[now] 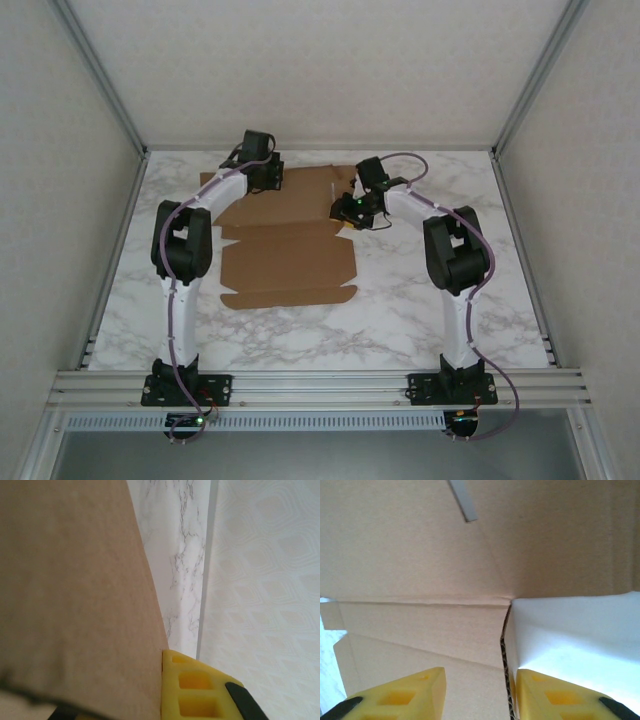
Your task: Fold the paper box
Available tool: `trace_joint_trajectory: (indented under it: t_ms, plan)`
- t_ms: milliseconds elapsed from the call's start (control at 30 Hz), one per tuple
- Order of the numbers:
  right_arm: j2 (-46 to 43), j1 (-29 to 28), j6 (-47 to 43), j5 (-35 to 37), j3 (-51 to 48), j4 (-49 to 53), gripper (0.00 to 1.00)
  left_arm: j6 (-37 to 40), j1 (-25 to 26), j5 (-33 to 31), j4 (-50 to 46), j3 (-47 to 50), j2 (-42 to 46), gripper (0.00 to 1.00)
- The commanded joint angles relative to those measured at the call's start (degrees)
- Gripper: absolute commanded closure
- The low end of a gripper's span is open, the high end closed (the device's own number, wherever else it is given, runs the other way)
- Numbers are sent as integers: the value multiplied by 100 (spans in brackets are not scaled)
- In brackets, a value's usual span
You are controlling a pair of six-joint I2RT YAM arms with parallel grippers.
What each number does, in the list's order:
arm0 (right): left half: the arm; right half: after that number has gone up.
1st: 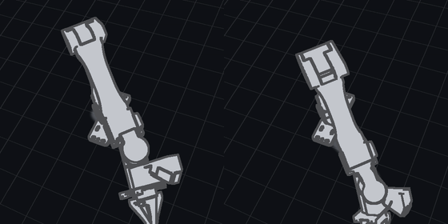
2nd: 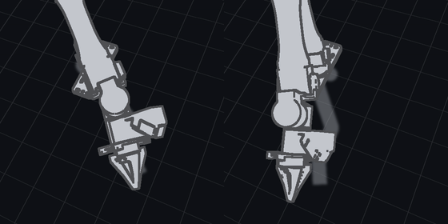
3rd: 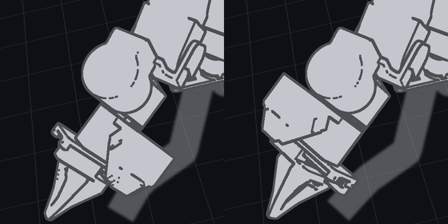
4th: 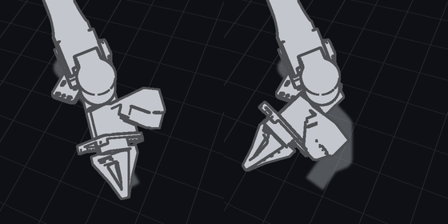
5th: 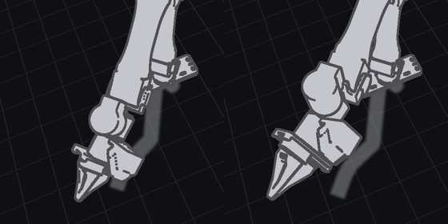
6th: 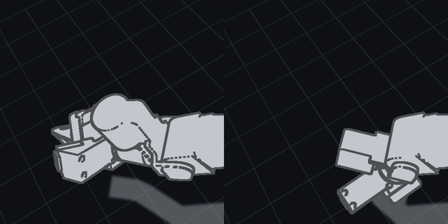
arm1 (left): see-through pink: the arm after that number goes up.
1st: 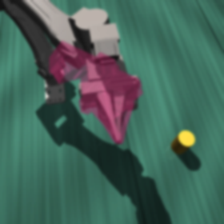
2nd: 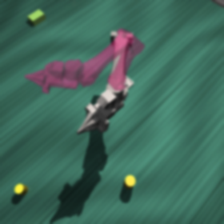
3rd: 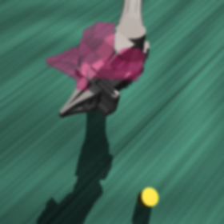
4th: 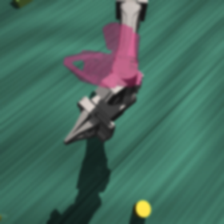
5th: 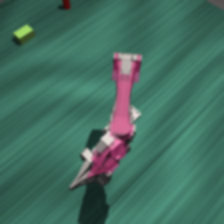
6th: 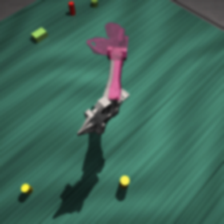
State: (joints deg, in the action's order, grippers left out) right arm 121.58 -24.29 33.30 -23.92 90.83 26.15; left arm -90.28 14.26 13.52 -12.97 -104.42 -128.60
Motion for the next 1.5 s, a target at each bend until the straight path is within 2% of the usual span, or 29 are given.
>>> trace_joint_trajectory:
  t_ms: [0,233,567,833,1100,1333,1467]
  plan:
    - [-197,-123,30,-198,-84,-23,59,-52,-11,-25,18,71,221,100]
    - [185,-309,-119,-184,292,232,60,-63,-11,-16,29,71,238,100]
    - [807,-405,-393,285,818,740,60,-42,-2,18,38,71,269,100]
    - [-262,-301,-748,491,515,639,57,-35,0,122,230,62,432,100]
    - [-1723,120,-952,1295,-298,364,53,426,41,182,525,10,763,100]
    - [-2762,356,-1277,2030,-915,128,53,1077,196,276,1750,1068,1371,100]
    - [-3115,365,-1461,2254,-1226,-43,53,1288,235,286,2879,2038,1752,100]
